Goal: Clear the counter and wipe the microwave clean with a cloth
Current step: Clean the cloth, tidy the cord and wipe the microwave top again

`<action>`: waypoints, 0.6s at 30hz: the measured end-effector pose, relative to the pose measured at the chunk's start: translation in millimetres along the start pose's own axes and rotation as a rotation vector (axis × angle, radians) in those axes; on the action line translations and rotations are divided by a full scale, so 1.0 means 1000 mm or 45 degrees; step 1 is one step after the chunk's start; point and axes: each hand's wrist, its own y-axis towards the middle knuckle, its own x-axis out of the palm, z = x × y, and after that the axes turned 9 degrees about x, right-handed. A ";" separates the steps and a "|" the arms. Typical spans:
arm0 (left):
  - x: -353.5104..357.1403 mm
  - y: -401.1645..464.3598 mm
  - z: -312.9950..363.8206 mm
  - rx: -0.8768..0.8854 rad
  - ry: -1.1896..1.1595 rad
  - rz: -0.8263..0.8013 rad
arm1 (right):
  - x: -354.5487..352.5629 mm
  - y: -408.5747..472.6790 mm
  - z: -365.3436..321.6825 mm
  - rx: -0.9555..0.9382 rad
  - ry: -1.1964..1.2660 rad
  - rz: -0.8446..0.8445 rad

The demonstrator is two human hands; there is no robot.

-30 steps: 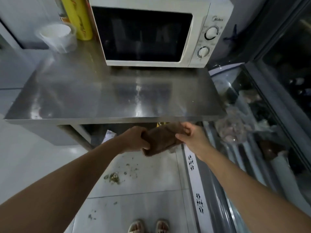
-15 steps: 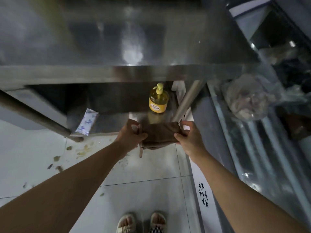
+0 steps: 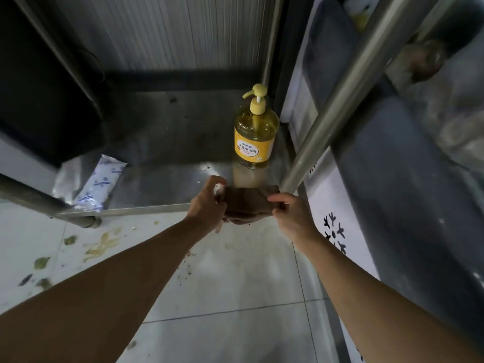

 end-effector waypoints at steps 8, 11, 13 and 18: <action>0.043 0.080 -0.054 0.030 0.055 0.125 | 0.035 0.084 0.022 -0.012 -0.038 -0.057; 0.055 0.101 -0.065 0.068 0.052 0.196 | 0.042 0.106 0.026 -0.040 -0.085 -0.014; 0.060 0.111 -0.071 0.102 0.080 0.215 | 0.047 0.116 0.027 -0.069 -0.112 -0.007; 0.060 0.116 -0.082 0.143 0.259 -0.045 | 0.050 0.113 0.029 -0.095 -0.207 -0.104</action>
